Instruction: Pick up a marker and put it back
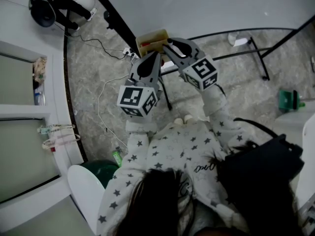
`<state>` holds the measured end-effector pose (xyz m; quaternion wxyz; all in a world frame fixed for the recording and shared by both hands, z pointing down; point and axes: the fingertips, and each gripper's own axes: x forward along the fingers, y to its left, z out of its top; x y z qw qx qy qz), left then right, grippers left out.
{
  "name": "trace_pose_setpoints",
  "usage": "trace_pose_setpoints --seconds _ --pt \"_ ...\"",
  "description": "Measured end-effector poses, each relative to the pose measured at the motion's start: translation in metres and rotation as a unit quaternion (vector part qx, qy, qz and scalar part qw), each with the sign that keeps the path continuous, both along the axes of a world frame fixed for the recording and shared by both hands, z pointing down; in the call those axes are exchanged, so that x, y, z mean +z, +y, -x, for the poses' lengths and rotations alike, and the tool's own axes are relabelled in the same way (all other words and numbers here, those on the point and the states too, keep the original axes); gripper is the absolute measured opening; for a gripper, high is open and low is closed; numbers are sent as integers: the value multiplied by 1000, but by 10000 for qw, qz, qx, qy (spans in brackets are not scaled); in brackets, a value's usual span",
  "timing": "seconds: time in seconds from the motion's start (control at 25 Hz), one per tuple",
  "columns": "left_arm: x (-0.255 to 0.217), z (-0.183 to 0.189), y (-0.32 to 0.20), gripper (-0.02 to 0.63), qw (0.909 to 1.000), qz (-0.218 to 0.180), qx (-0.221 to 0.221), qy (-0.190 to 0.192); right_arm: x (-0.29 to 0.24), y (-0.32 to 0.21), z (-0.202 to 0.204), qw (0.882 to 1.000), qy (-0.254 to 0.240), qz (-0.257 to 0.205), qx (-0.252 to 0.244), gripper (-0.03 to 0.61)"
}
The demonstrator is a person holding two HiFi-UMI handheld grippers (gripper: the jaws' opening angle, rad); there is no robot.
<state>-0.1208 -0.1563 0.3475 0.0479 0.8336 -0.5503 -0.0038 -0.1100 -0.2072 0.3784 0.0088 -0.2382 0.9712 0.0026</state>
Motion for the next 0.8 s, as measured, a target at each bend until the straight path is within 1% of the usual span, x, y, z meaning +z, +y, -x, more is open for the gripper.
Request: trace_pose_setpoints --seconds 0.08,0.16,0.44,0.56,0.68,0.8 --pt "-2 0 1 0 10000 -20 -4 1 -5 1 -2 9997 84 -209 13 83" --pt "-8 0 3 0 10000 -72 16 14 -14 4 -4 9995 58 -315 13 83" --pt "-27 -5 3 0 9995 -278 132 18 -64 12 -15 9971 -460 -611 -33 83" --pt "-34 -6 5 0 9992 -349 170 24 -82 20 -18 9961 -666 -569 -131 83" --pt "-41 -7 6 0 9990 -397 192 13 -88 27 -19 9961 -541 -653 -240 83" --pt "-50 -9 13 0 9989 -424 197 -6 -91 38 -23 9972 -400 -566 -270 81"
